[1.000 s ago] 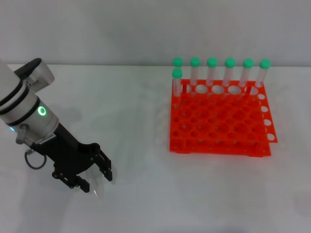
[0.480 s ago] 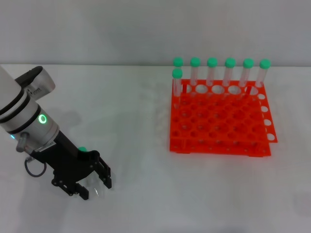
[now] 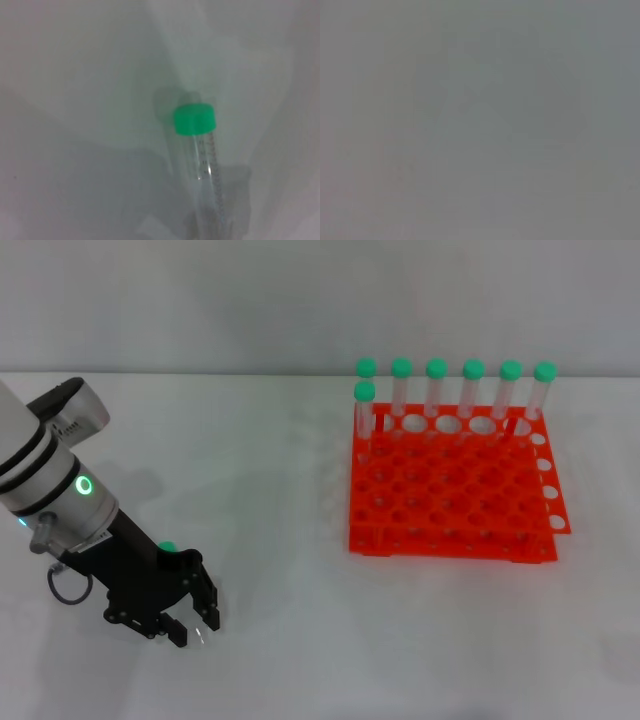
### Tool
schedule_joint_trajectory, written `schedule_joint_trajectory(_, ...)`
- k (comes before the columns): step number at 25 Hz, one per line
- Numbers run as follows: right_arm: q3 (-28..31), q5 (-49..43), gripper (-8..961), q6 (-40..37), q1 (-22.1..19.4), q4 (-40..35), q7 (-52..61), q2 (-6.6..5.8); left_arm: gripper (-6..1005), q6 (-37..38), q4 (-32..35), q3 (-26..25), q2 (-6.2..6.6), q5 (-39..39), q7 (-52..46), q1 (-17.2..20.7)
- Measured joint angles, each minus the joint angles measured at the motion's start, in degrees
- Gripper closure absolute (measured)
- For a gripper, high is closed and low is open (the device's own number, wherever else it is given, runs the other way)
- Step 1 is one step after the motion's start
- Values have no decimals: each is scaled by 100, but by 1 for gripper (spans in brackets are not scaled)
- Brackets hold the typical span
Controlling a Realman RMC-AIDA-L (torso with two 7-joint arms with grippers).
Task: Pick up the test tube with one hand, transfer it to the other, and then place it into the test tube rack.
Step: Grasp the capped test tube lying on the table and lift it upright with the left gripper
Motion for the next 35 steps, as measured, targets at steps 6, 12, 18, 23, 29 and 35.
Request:
schedule_joint_trajectory(6, 0, 0, 423, 0, -8, 0, 0, 0, 608, 40, 0, 0, 96, 44, -40, -55)
schedule_joint_trajectory(12, 0, 0, 423, 0, -34, 0, -7, 0, 608, 29, 0, 8, 105, 53, -67, 27)
schedule_joint_trajectory(18, 0, 0, 423, 0, -36, 11, -76, 5, 607, -156, 0, 9, 51, 57, -31, 35)
schedule_joint_trajectory(23, 0, 0, 423, 1, -52, 28, -79, 8, 628, -316, 9, 9, 47, 16, -14, 62)
schedule_joint_trajectory(29, 0, 0, 423, 8, -54, 41, -80, 9, 671, -389, 61, 9, 30, -53, -9, 83)
schedule_joint_trajectory(35, 0, 0, 423, 10, -55, 44, -80, 9, 714, -419, 109, 4, 20, -83, -18, 68)
